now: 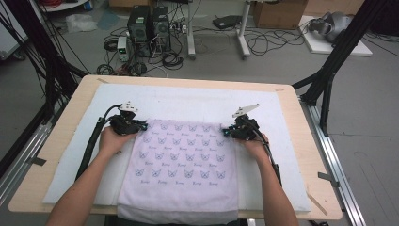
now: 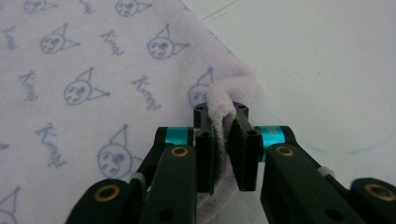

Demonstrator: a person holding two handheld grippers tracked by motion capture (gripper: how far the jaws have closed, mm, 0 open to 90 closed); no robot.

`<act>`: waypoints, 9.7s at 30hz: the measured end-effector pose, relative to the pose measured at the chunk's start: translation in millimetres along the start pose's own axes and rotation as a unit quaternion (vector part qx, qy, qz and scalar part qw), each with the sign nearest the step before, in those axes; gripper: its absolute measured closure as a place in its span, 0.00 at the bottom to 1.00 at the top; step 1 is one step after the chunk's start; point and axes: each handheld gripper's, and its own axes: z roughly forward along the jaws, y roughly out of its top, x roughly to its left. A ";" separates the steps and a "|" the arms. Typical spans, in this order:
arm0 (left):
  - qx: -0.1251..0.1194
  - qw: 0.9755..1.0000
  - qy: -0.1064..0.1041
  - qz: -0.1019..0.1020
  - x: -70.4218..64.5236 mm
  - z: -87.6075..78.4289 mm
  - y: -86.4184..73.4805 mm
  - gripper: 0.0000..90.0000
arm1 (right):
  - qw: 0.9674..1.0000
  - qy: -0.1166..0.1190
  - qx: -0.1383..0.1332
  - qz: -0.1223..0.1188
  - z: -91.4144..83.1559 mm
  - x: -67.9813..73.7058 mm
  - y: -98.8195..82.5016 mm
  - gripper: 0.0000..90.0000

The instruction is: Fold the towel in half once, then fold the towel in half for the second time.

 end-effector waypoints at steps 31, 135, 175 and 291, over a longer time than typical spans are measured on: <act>-0.095 0.993 0.052 -0.048 43.6 -57.2 36.2 0.60 | 0.997 -0.047 -0.041 0.055 -38.2 -35.4 67.2 0.45; -0.054 0.983 -0.112 0.138 -119.8 -164.6 -81.5 0.96 | 0.985 0.091 -0.110 -0.100 -124.3 144.3 -45.4 0.97; -0.051 0.990 -0.108 0.071 -100.2 -96.9 -87.0 0.63 | 0.989 0.121 -0.064 -0.049 -59.0 124.2 -70.4 0.59; -0.049 0.997 0.008 -0.058 30.3 -46.2 39.1 0.49 | 0.998 -0.041 -0.050 0.024 -40.5 -15.5 53.6 0.27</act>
